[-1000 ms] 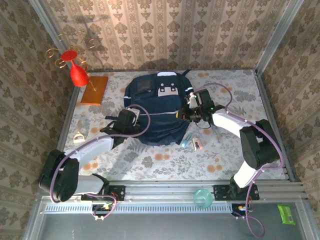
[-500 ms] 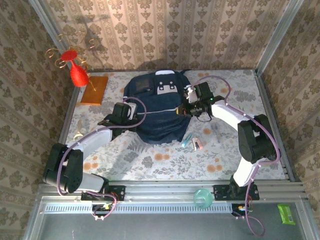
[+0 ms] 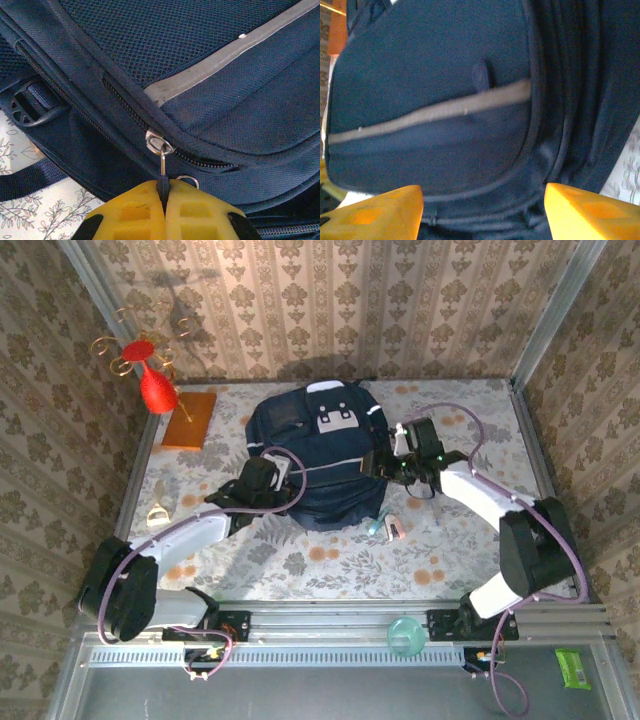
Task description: Pack the student bag
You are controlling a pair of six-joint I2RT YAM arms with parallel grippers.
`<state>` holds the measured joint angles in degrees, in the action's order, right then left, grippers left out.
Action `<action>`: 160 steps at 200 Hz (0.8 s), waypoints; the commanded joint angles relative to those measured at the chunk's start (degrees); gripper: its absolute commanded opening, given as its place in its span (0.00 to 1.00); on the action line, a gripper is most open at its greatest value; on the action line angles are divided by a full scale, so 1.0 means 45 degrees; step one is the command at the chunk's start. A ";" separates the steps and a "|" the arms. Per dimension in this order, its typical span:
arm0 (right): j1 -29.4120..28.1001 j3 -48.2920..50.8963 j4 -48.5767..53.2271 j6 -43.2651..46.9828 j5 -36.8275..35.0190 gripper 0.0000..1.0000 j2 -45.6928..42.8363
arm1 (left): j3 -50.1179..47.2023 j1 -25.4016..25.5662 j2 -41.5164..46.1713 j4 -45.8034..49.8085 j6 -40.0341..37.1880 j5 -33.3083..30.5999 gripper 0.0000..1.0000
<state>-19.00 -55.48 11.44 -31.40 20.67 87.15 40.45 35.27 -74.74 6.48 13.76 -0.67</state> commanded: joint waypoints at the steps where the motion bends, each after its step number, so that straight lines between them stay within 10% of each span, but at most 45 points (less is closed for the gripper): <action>1: -0.0634 0.1001 -0.0966 -0.1129 -0.0908 0.67 -0.0420 | -0.0082 0.0284 0.0436 -0.0453 0.0301 0.0145 0.00; 97: -0.1851 0.1760 -0.4415 -0.3703 -0.1841 0.69 0.1838 | -0.0236 0.0744 0.0486 -0.0569 0.0345 0.0148 0.00; 160: -0.1606 0.2501 -0.5529 -0.4144 -0.3136 0.06 0.1425 | -0.0452 0.0692 0.0600 -0.0362 0.0066 -0.0509 0.00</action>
<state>-26.98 -45.10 -9.30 -49.89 10.55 94.65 38.94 38.17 -74.50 4.67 14.81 -1.74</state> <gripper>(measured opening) 0.122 0.045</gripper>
